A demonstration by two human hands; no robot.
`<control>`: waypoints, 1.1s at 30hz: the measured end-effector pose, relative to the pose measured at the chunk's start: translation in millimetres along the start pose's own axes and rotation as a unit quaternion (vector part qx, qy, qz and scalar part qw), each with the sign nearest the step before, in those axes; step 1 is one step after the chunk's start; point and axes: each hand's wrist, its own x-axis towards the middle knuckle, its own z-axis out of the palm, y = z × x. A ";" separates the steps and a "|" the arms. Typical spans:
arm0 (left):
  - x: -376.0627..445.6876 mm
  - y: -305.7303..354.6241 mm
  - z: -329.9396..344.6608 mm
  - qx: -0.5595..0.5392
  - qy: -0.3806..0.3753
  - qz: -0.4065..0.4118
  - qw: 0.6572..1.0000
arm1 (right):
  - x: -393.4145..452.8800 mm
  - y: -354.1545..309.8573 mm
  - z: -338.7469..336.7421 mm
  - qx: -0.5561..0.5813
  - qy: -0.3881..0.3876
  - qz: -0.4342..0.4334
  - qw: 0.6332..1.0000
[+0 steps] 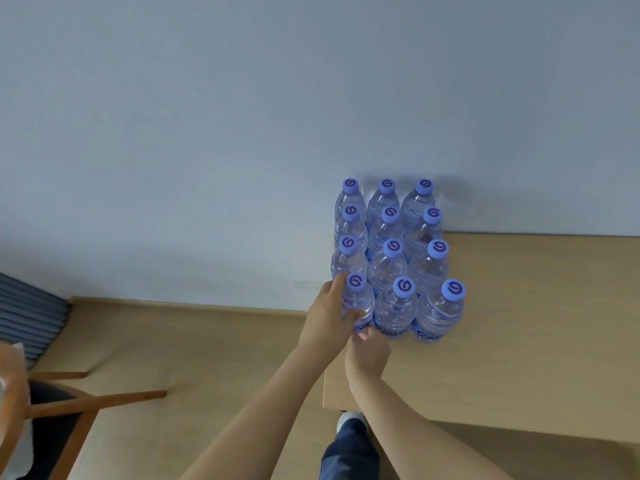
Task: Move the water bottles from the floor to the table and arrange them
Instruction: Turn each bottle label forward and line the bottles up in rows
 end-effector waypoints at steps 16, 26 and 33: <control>-15.0 55.1 27.6 0.197 0.039 0.194 0.960 | 14.8 5.5 -68.0 0.029 0.019 0.057 0.998; 0.7 60.8 46.2 0.260 -0.033 0.125 0.957 | 24.5 -4.5 -76.2 0.036 -0.032 0.069 0.996; 6.4 64.2 47.7 0.277 -0.027 0.130 0.952 | 29.4 -8.3 -71.0 0.039 -0.020 0.081 0.996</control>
